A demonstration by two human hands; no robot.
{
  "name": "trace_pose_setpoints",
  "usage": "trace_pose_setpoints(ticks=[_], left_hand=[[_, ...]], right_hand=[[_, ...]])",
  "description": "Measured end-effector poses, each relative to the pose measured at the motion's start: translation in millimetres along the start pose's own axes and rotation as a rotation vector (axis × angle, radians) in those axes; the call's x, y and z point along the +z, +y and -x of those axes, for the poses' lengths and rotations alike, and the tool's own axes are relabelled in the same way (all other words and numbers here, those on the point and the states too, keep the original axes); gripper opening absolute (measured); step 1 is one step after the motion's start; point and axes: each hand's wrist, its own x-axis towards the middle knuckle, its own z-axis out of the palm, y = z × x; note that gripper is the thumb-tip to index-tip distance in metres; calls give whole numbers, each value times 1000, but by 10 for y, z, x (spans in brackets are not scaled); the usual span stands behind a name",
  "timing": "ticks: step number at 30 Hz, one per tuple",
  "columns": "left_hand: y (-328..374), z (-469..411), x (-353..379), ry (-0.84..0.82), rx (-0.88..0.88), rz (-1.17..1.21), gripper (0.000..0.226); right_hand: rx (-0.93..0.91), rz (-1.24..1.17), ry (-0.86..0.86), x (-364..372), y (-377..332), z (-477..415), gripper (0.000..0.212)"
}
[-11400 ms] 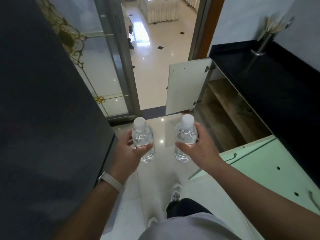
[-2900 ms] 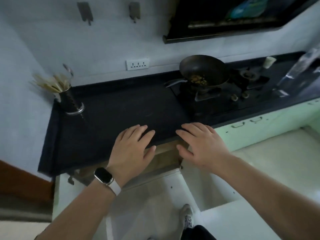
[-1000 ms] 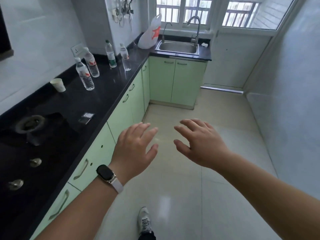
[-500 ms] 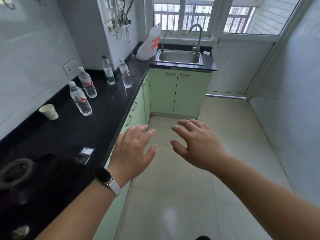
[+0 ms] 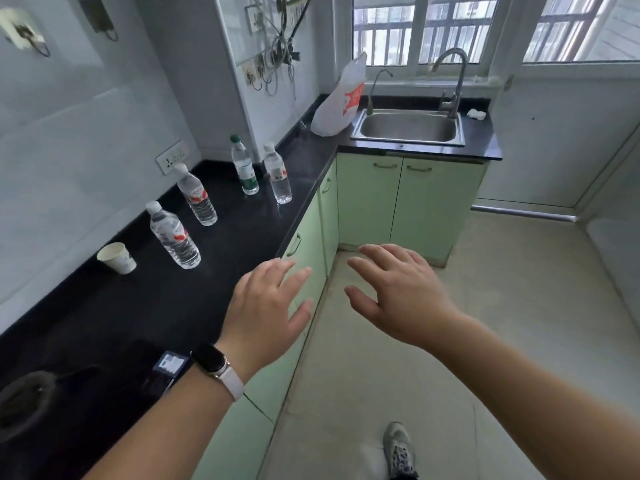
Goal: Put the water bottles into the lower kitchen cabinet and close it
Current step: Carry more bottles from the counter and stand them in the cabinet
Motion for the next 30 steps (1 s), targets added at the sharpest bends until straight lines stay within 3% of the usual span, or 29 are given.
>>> trace_pose_setpoints(ticks=[12,17,21,30], left_hand=[[59,-1239,509,-32,-171,-107,47],[-258,-1305,569,-55,-282,-157,47],[-646,-1379,650,-42,-352,-173,48],[-1887,-1433,902,-96,-490,-222,50]], right_hand=[[-202,-104,-125,513,1221,-1251,52],[-262,-173,-89,767,1188,-1688,49],[-326,-183,-157,1009,1028,-2124,50],[-442,-167,-229,1589,437,-3252,51]])
